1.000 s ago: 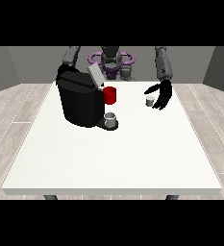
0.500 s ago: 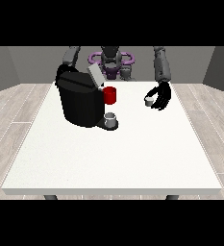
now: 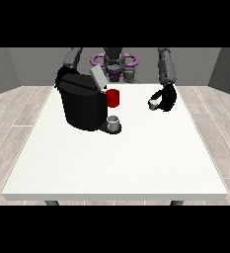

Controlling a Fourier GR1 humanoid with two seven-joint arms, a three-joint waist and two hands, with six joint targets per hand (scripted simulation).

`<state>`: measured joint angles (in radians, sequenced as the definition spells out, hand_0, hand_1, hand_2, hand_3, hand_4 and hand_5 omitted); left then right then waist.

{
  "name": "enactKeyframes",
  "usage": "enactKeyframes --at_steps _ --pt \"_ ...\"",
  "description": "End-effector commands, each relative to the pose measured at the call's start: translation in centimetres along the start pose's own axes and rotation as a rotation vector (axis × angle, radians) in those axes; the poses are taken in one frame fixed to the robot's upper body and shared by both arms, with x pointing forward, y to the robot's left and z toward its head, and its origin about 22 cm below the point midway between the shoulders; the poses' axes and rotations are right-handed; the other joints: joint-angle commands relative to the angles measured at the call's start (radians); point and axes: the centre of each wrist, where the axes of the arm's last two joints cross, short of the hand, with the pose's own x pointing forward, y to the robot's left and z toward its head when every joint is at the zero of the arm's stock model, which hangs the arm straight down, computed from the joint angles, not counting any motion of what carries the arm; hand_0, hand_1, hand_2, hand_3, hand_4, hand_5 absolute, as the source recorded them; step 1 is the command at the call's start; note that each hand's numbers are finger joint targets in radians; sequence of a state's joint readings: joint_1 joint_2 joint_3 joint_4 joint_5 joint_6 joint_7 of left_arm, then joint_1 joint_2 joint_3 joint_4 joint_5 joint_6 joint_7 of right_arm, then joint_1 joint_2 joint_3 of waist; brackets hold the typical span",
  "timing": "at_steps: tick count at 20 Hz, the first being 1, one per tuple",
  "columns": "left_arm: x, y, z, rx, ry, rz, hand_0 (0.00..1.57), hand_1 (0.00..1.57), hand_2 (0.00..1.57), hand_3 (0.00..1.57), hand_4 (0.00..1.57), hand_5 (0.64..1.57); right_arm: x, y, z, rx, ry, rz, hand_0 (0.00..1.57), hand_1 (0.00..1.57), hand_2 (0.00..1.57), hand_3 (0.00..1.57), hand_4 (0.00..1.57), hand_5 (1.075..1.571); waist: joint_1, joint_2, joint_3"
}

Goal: Insert the coffee pod into the coffee machine and close the lid

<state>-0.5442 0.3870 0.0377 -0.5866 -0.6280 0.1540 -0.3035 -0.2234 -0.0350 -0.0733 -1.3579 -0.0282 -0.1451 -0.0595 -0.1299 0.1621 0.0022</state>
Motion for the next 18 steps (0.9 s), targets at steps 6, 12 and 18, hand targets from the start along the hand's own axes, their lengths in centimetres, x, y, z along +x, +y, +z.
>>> enactKeyframes --at_steps 6,12,18 --pt "3.8 3.1 -2.9 -0.022 -0.163 0.034 1.48 1.48 1.47 1.41 0.63 1.571 -0.7 0.7 0.0 0.018 0.033 -0.012 0.00 0.00 0.00 0.00 0.50 1.571 -0.010 -0.031 -0.0022" --pt "9.3 2.5 -4.4 -0.118 -0.234 0.021 1.29 1.29 1.36 1.34 0.56 1.571 -4.2 -0.7 0.7 -0.033 0.118 0.006 0.00 0.00 0.00 0.00 0.44 1.571 0.056 -0.116 -0.0018" --pt "10.9 9.6 -6.0 -0.005 -0.267 0.024 1.25 1.25 1.33 1.29 0.57 1.571 -2.6 0.4 0.2 0.055 0.035 -0.014 0.00 0.00 0.00 0.00 0.49 1.571 -0.028 -0.062 -0.0020"
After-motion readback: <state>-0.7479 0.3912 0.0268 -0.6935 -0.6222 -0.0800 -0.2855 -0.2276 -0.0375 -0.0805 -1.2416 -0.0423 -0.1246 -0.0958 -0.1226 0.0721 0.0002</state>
